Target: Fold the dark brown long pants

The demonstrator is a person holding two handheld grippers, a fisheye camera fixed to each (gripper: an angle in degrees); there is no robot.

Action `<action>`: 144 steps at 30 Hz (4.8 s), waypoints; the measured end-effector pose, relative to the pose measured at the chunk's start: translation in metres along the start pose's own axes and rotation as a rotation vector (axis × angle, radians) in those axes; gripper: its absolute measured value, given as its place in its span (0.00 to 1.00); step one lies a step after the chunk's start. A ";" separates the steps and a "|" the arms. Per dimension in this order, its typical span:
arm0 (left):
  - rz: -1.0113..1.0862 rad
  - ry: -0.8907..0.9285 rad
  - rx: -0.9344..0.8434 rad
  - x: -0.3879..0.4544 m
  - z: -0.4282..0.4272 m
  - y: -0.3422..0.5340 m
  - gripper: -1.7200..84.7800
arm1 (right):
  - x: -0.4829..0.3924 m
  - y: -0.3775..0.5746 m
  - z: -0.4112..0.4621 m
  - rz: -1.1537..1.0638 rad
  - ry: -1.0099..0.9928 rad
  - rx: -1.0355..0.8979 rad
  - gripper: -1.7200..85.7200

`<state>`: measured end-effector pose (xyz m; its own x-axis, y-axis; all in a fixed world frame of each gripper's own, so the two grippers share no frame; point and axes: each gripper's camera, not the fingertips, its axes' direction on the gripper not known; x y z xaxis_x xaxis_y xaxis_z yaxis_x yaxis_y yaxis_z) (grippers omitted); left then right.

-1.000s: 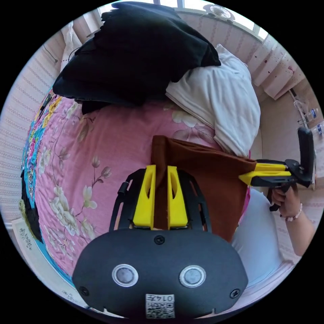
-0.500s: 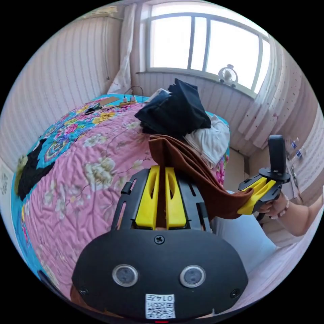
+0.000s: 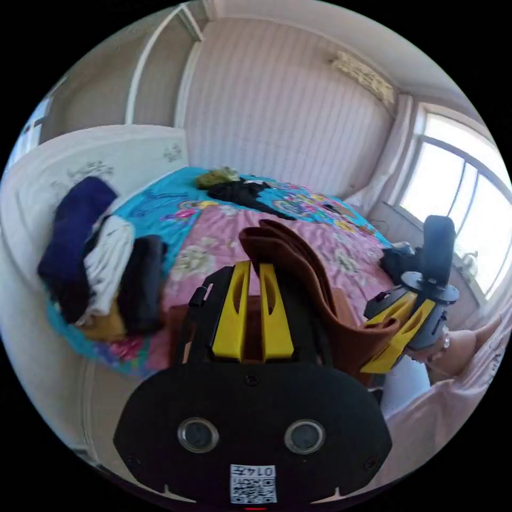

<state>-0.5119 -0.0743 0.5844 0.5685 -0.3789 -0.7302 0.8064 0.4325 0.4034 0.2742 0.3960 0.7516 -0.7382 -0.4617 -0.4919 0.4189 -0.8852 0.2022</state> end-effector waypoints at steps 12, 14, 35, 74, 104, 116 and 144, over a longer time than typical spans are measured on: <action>-0.328 -0.096 -0.111 -0.169 -0.062 0.121 0.09 | 0.102 0.114 0.018 0.460 0.234 -0.048 0.11; -0.324 -0.067 -0.110 -0.172 -0.052 0.113 0.11 | 0.118 0.145 -0.017 0.575 0.360 0.027 0.12; -0.045 0.034 -0.371 -0.140 0.011 0.021 0.08 | 0.178 0.200 -0.125 0.675 0.319 0.037 0.05; 0.346 0.157 -0.254 0.118 -0.025 0.095 0.01 | 0.079 0.347 -0.131 0.953 0.791 -0.143 0.02; 0.685 0.228 -0.539 0.339 0.119 0.155 0.03 | 0.028 0.318 -0.055 0.625 1.185 -0.181 0.11; 0.695 0.228 -0.554 0.345 0.141 0.171 0.01 | 0.062 0.331 -0.024 0.742 0.940 -0.340 0.03; 0.633 0.220 -0.538 0.347 0.161 0.205 0.01 | 0.333 0.105 0.158 0.552 0.581 -0.644 0.01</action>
<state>-0.1235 -0.2486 0.5023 0.7962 0.2078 -0.5682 0.1293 0.8590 0.4954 -0.0108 0.1403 0.7427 -0.0591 -0.5448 -0.8365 0.9529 -0.2805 0.1154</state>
